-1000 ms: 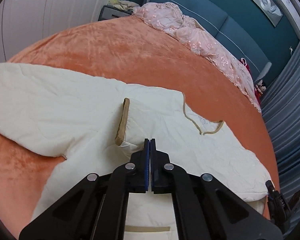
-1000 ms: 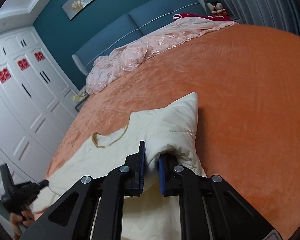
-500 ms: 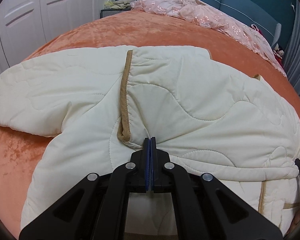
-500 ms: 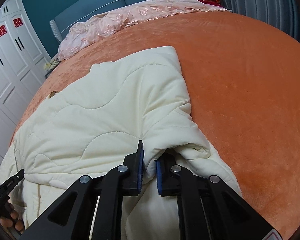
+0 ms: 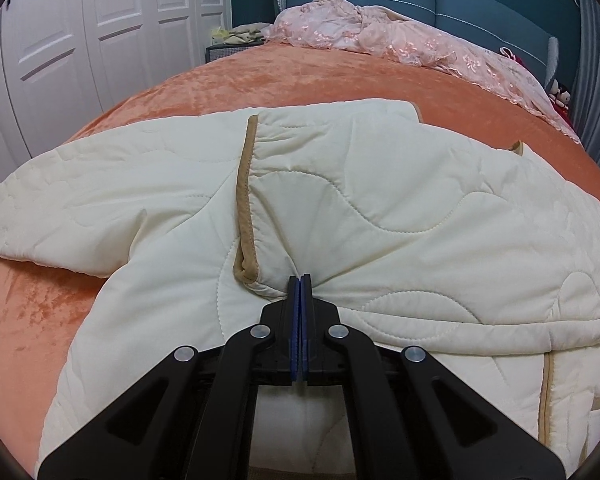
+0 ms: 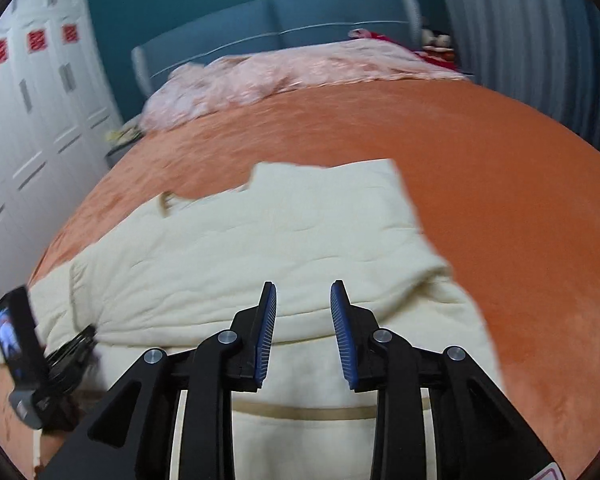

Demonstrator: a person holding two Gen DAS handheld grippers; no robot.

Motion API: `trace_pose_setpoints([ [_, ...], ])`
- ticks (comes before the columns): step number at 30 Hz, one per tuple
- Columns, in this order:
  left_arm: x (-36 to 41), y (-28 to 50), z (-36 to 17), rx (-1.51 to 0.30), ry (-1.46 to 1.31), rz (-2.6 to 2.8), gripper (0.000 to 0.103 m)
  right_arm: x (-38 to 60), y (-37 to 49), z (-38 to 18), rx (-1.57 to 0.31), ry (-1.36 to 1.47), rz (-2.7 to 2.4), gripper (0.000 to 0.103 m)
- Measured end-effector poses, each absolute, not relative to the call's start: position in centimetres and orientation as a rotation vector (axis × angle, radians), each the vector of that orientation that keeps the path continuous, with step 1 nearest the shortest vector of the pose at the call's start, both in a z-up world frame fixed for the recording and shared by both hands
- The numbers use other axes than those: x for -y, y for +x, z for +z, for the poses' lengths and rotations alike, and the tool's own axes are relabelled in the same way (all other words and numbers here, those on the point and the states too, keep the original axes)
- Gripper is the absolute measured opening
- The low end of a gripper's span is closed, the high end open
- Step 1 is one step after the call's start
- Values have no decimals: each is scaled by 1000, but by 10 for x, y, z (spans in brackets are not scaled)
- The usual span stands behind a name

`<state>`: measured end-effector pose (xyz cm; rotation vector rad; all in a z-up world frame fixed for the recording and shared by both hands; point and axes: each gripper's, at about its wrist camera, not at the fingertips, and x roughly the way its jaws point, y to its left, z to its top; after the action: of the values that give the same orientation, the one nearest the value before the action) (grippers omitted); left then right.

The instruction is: Fold large clothes

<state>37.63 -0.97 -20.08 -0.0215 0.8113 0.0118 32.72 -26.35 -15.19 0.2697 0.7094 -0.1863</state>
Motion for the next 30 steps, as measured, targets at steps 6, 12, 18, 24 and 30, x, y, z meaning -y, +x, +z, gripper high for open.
trace_pose_setpoints([
  [6,5,375,-201,-804,-62,-7,0,176,393,-180,-814,147,39,22],
  [12,3,375,-204,-793,-76,-14,0,160,398,-222,-845,122,19,22],
  [18,5,374,-204,-780,-77,-12,0,144,394,-229,-808,18,-27,22],
  [24,-7,374,-199,-788,-162,-43,0,146,394,-231,-790,18,-27,21],
  [30,-87,344,-165,-792,-414,-78,54,147,395,-231,-792,23,-25,21],
])
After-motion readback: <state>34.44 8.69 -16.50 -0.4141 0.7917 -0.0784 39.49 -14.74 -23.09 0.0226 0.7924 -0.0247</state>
